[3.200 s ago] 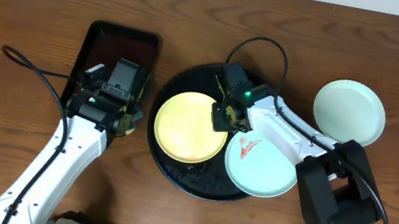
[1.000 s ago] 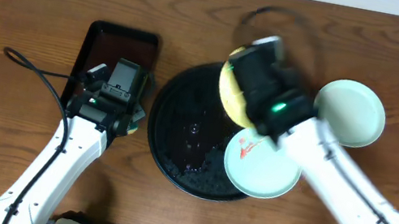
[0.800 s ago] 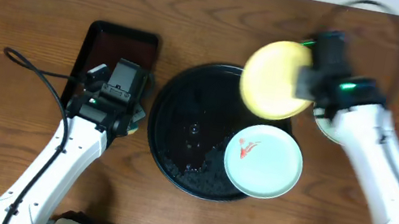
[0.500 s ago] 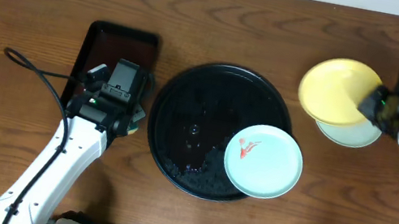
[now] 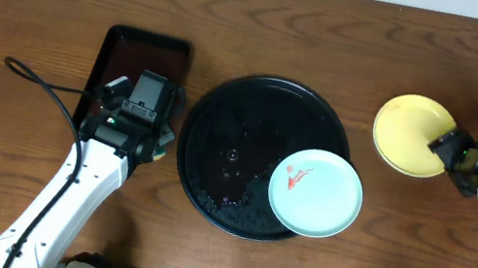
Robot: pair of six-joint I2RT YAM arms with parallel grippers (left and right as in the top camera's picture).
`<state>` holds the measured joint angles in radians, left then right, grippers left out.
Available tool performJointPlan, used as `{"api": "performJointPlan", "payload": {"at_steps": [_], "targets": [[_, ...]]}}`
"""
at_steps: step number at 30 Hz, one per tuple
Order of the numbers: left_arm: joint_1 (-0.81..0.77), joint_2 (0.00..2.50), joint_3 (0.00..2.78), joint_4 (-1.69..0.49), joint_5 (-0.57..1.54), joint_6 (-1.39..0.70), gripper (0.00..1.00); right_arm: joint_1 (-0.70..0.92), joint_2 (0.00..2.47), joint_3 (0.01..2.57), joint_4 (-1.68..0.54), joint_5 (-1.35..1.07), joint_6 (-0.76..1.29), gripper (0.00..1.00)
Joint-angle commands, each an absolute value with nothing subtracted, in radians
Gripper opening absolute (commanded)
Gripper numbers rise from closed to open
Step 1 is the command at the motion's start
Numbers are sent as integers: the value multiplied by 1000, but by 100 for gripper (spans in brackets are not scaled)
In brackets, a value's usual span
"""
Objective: Clean dirty plates on tray and stack at the side
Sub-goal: 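Move the right gripper to the rim of the remaining green plate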
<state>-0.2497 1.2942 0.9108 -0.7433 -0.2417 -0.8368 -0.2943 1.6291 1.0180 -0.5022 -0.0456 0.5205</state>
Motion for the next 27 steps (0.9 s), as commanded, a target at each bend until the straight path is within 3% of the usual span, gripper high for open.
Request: {"api": "performJointPlan", "payload": {"at_steps": [1, 9, 16, 27], "targets": [[-244, 1293, 902, -743, -251, -825, 8, -299, 1603, 1051, -548, -231, 466, 96], [-244, 1293, 902, -740, -251, -825, 8, -250, 1409, 1083, -810, -200, 490, 99], [-246, 1293, 900, -696, -169, -825, 8, -101, 1243, 1073, -997, -162, 531, 99], [-258, 1295, 897, -636, -85, -825, 8, 132, 1244, 1043, -1048, -191, 530, 99]]}}
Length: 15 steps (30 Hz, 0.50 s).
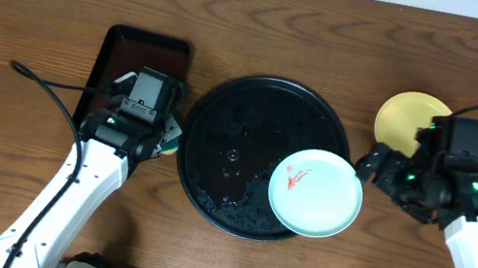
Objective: Clean dirty plates on tray and stack at the side
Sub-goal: 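Move the right gripper to the rim of the remaining green plate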
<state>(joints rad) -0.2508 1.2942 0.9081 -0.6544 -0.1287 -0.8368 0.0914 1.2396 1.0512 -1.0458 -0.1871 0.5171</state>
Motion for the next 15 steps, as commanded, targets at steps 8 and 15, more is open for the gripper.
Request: {"api": "performJointPlan", "payload": {"at_steps": [8, 15], "targets": [[-373, 1364, 897, -533, -59, -825, 8, 276, 1244, 1043, -1089, -80, 622, 99], [-442, 1470, 897, -479, -60, -824, 8, 295, 1243, 1043, -1090, -80, 625, 79]]}}
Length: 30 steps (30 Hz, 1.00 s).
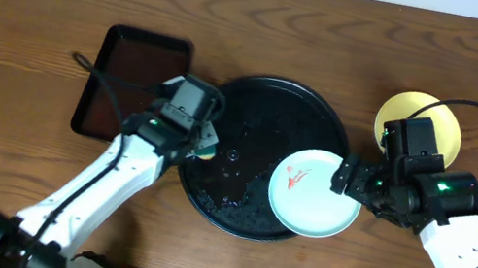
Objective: Clean dirty plates on tray and stack at the side
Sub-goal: 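Move the right gripper to the rim of the remaining green plate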
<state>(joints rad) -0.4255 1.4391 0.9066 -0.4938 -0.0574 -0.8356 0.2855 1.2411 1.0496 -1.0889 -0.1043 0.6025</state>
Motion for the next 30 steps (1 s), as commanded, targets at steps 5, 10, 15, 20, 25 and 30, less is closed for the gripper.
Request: {"api": "performJointPlan", "payload": {"at_steps": [5, 10, 15, 20, 25, 30], "targets": [[-445, 1491, 897, -467, -59, -824, 8, 296, 1244, 1043, -1083, -91, 643, 99], [-445, 1491, 897, -465, -59, -824, 8, 296, 1244, 1043, -1080, -95, 643, 99], [-445, 1491, 897, -465, -59, -824, 8, 296, 1244, 1043, -1081, -95, 643, 99], [-445, 1491, 897, -466, -59, -824, 8, 296, 1244, 1043, -1090, -95, 643, 98], [-445, 1491, 897, -466, -59, -824, 8, 296, 1244, 1037, -1097, -94, 653, 97], [-445, 1491, 897, -466, -59, -824, 8, 296, 1244, 1018, -1091, -94, 670, 95]]}}
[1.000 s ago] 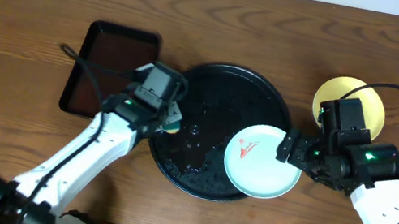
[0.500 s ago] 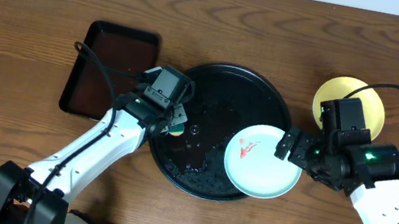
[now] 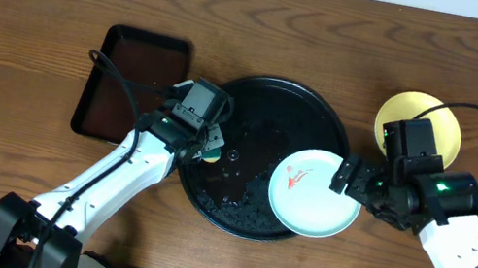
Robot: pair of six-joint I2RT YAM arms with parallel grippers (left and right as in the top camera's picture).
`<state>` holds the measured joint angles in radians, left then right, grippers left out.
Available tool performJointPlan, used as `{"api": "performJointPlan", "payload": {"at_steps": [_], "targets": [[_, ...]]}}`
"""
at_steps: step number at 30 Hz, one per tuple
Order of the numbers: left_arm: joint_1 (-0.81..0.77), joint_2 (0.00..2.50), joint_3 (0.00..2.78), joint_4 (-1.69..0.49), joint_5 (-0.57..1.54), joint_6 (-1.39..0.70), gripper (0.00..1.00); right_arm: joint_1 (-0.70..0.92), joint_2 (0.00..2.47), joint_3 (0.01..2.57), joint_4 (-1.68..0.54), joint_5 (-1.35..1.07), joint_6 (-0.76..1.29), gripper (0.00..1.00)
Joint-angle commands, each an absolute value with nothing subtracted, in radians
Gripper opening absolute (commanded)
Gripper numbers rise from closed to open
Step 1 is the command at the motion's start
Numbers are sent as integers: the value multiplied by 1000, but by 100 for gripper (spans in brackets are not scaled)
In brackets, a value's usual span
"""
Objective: Clean dirty plates on tray and stack at the side
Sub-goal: 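Move the right gripper to the rim of the remaining green plate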
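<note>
A mint-green plate [image 3: 315,195] with a red smear lies on the lower right rim of the round black tray [image 3: 265,99]. My right gripper [image 3: 346,176] sits at the plate's right rim, fingers touching its edge; how its jaws stand is hidden. My left gripper [image 3: 209,152] hovers over the tray's left part, shut on a small yellow-green sponge [image 3: 207,156], a hand's width left of the plate. A yellow plate [image 3: 442,120] lies on the table at the right, partly under the right arm.
A dark rectangular tray [image 3: 124,84] stands left of the round tray. The left arm's cable [image 3: 107,71] loops over it. The right arm's cable arcs over the yellow plate. Bare wooden table [image 3: 259,19] runs along the back.
My left gripper has shifted slightly to the right over the round tray's left side, sponge still in it. The right gripper and the mint plate have not moved.
At first my left gripper hung by the rectangular tray with the sponge, and my right was at the yellow plate. Then the right moved toward the mint plate and reached its rim, while the left came over the round tray and now sits a little further in.
</note>
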<state>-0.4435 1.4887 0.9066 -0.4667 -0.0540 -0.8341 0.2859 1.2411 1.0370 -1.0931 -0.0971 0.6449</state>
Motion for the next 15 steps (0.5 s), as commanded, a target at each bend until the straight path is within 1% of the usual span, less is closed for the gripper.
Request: {"api": "performJointPlan", "payload": {"at_steps": [1, 15], "targets": [[-445, 1491, 897, -466, -59, -824, 8, 296, 1245, 1017, -1092, -94, 670, 95], [-445, 1491, 897, -466, -59, -824, 8, 296, 1285, 1017, -1097, -94, 677, 95]]}}
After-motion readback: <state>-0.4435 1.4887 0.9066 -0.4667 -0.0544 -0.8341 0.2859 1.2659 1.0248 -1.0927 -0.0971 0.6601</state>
